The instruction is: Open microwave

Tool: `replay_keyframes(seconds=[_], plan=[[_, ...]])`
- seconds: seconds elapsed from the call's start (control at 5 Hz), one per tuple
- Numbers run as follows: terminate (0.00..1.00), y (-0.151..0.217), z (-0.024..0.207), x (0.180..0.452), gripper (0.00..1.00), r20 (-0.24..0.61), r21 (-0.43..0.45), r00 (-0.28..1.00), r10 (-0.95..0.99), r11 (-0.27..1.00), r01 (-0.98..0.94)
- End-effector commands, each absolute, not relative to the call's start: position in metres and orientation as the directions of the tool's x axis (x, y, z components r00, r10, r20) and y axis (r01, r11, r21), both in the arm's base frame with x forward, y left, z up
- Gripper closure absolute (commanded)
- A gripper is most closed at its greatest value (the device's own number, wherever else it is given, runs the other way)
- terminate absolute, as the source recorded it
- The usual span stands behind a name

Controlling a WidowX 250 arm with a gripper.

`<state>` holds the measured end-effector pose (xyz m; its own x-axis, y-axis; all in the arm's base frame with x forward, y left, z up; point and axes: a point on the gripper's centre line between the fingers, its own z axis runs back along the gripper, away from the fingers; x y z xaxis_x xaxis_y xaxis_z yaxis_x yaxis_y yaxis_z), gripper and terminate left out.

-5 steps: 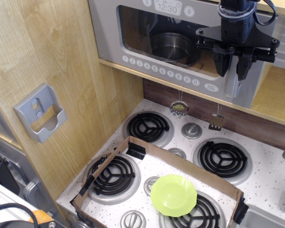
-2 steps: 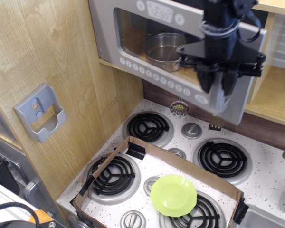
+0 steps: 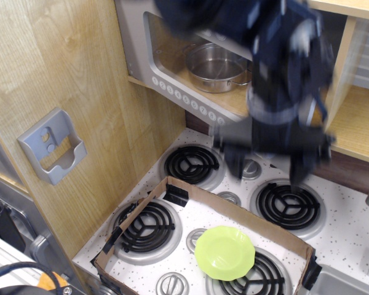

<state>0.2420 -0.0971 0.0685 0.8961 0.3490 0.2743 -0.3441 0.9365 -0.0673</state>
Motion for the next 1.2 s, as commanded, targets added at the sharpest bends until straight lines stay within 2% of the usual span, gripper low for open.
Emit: replay_keyframes(seconds=[0.0, 0.4, 0.6, 1.0], plan=[[0.0, -0.159, 0.049, 0.227, 0.0, 0.308, -0.14, 0.876, 0.371, 0.929, -0.344], [0.0, -0.195, 0.072, 0.266, 0.0, 0.275, -0.148, 0.956, 0.098, 0.987, -0.058], [0.0, -0.21, 0.089, 0.289, 0.0, 0.275, -0.106, 0.961, -0.022, 0.993, 0.053], [0.0, -0.197, 0.111, 0.329, 0.0, 0.308, -0.078, 0.937, -0.166, 0.977, 0.198]])
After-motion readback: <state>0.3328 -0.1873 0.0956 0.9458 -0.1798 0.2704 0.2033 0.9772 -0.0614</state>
